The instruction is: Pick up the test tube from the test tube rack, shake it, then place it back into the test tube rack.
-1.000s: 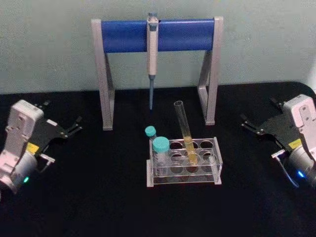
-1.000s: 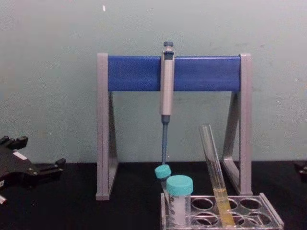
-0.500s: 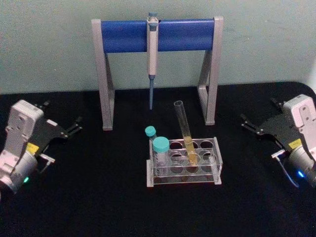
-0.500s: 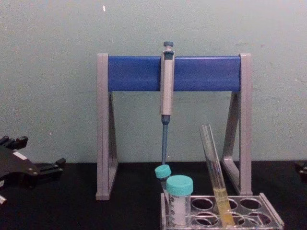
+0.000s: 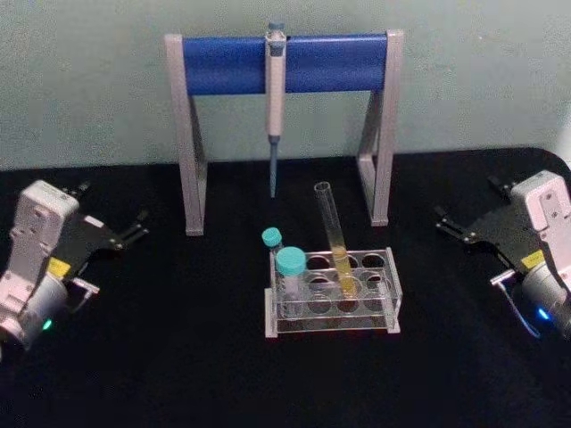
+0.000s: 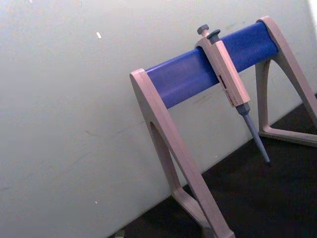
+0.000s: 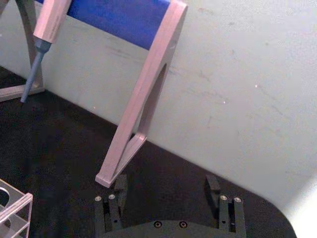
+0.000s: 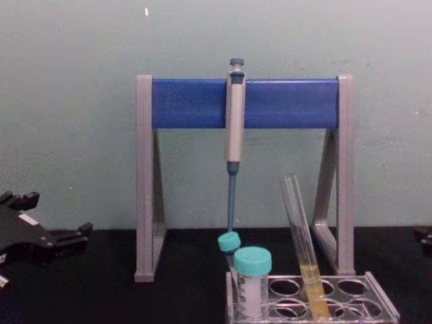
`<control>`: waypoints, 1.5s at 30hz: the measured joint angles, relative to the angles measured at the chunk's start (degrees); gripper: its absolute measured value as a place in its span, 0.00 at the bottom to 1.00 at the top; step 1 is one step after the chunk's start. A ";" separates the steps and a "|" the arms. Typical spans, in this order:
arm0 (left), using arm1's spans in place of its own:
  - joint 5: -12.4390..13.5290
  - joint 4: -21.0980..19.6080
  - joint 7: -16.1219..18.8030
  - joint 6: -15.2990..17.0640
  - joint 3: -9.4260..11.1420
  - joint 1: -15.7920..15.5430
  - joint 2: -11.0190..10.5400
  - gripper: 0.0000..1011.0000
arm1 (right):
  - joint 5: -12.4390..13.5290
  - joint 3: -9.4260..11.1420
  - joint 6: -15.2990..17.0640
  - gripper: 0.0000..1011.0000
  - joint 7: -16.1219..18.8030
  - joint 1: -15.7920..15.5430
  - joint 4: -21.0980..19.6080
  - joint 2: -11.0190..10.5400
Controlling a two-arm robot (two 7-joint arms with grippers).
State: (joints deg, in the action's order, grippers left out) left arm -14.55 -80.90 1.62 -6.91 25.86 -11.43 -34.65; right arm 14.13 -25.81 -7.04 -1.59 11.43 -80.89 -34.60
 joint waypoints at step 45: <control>0.00 0.00 0.00 0.00 0.00 0.00 0.00 0.99 | 4.93 -0.49 2.03 0.99 18.84 -0.52 -11.25 4.52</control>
State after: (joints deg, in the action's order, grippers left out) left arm -14.55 -80.90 1.62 -6.91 25.86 -11.43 -34.65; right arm 19.07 -26.30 -5.01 17.25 10.91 -92.14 -30.08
